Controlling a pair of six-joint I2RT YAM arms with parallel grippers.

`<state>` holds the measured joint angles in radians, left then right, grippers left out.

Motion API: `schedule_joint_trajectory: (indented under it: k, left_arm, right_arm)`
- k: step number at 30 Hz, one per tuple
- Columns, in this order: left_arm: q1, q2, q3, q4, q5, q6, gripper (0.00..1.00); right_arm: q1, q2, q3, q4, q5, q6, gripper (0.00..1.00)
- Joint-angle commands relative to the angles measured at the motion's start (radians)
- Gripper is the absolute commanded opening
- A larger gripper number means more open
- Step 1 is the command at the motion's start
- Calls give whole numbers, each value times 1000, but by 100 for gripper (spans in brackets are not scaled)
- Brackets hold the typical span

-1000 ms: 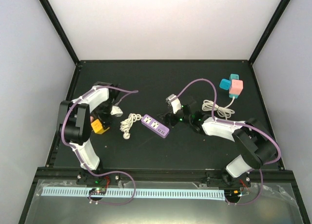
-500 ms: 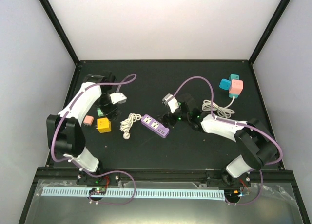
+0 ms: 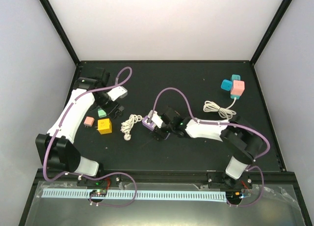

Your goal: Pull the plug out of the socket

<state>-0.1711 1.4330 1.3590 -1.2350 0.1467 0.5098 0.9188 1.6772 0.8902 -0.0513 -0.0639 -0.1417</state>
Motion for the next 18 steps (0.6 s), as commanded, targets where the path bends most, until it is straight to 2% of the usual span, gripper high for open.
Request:
schedule_joint_trajectory:
  k: [1,7,11,14,18]
  left_arm:
    - [3,-22,10,29,63,-23,99]
    - [4,-33,-26,46,53,-10,99]
    - [4,-30,-32,56,57,-10,99]
    - [4,-27,-31,63,60,-13,99]
    - [4,-25,-31,64,59,-12,99]
  right_arm:
    - [6,66,71,-41,147,-20,100]
    - [7,111,80,-18,238,-36,100]
    - [5,148,94,-30,264,-44,96]
    - [-9,149,90,-37,248,-36,85]
    - [-71,121,81,-74,184,-55,61]
